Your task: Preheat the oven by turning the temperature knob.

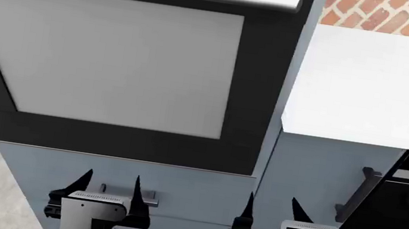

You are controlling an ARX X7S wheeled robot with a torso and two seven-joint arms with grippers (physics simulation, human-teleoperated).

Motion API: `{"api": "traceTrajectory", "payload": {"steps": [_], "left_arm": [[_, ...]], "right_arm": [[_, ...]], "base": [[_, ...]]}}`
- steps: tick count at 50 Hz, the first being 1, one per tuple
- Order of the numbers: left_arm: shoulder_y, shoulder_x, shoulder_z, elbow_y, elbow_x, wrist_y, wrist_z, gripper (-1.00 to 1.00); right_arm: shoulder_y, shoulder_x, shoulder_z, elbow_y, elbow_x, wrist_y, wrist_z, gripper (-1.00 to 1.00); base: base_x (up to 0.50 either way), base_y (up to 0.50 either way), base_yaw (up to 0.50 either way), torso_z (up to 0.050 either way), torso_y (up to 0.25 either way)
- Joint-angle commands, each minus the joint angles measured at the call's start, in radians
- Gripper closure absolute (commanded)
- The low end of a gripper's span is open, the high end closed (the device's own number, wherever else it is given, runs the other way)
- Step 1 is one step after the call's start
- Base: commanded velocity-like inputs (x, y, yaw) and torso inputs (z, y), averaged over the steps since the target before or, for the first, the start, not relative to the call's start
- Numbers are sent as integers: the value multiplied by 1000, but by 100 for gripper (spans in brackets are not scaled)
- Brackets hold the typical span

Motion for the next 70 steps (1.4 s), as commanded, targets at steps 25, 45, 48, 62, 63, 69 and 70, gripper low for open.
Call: {"api": "traceTrajectory", "payload": {"steps": [25,45,48,62,63,69,70], "left_arm": [[-179,-76,-11,303,-68,-22,-162,-100],[-366,-134,-86,535,-169,-123,-210,-100],[-383,-138,-90,520,-166,-113,-218,-100],[-362,-159,-88,513,-161,-63,-221,-100],[-357,-160,-85,511,-158,-58,-221,-100],[-355,-165,-81,511,-160,-59,-226,-100],[-355,-165,-79,511,-160,-58,-227,-100]], "right_arm": [[145,96,-38,-399,-46,159,152,-100],[287,139,-22,-657,-67,282,172,-100],[305,146,-15,-642,-67,273,179,-100],[273,172,-28,-637,-53,209,178,-100],[274,172,-32,-630,-53,205,178,-100],[268,179,-34,-639,-50,209,181,-100],[269,180,-34,-641,-49,209,181,-100]], "base": [[0,0,0,0,0],[0,0,0,0,0],[0,0,0,0,0],[0,416,0,0,0],[0,500,0,0,0],[0,500,0,0,0],[0,500,0,0,0]]}}
